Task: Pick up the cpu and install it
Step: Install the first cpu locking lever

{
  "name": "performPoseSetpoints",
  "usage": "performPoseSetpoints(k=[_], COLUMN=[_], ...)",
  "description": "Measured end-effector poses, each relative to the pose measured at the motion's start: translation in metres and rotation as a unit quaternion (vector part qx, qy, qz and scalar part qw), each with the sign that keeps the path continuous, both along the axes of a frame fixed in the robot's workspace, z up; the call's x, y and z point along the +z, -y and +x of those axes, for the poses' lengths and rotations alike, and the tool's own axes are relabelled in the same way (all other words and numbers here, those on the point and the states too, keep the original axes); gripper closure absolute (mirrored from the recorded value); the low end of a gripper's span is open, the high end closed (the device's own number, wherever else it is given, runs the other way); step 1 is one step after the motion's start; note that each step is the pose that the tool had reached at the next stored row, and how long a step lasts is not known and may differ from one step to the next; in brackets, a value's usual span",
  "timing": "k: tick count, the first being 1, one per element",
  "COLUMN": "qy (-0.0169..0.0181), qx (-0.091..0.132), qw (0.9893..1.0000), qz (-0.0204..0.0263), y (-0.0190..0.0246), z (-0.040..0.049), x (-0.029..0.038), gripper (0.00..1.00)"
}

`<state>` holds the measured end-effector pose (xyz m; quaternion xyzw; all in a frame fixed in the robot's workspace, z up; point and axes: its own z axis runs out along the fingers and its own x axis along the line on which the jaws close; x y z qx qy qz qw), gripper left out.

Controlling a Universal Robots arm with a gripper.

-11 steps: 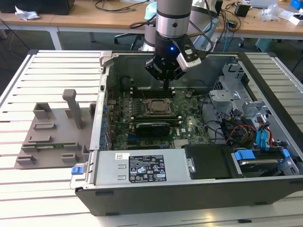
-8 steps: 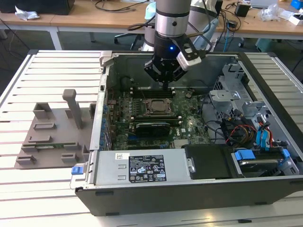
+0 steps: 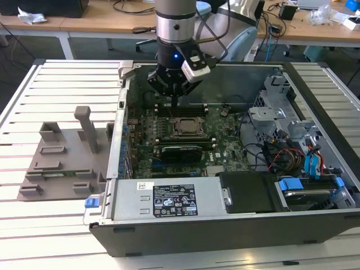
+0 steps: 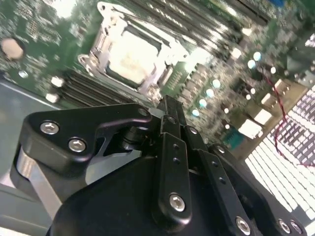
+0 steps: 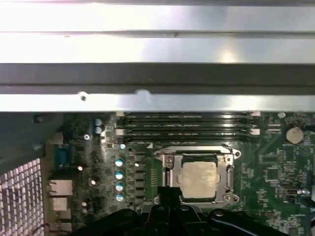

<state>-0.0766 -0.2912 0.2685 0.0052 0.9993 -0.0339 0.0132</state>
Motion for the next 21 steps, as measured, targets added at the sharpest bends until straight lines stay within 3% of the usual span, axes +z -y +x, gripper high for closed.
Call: performPoseSetpoints(k=[3, 7, 8, 10, 12, 15, 21], qy=[0.0002, 0.0007, 0.0007, 0.0007, 0.0007, 0.0007, 0.0007], qx=[0.000, 0.000, 0.000, 0.000, 0.000, 0.000, 0.000], qw=[1.0000, 1.0000, 1.0000, 1.0000, 1.0000, 1.0000, 1.0000], qz=[0.0002, 0.0003, 0.0003, 0.0018, 0.0021, 0.0022, 0.0022], y=[-0.0048, -0.0064, -0.0071, -0.0145, -0.0177, -0.0190, -0.0190], z=[-0.0129, -0.0298, -0.0307, -0.0315, -0.0315, -0.0314, -0.0220], x=[-0.0007, -0.0013, -0.0014, -0.0027, -0.0041, -0.0083, -0.0085], gripper=[0.89, 0.89, 0.89, 0.89, 0.89, 0.89, 0.89])
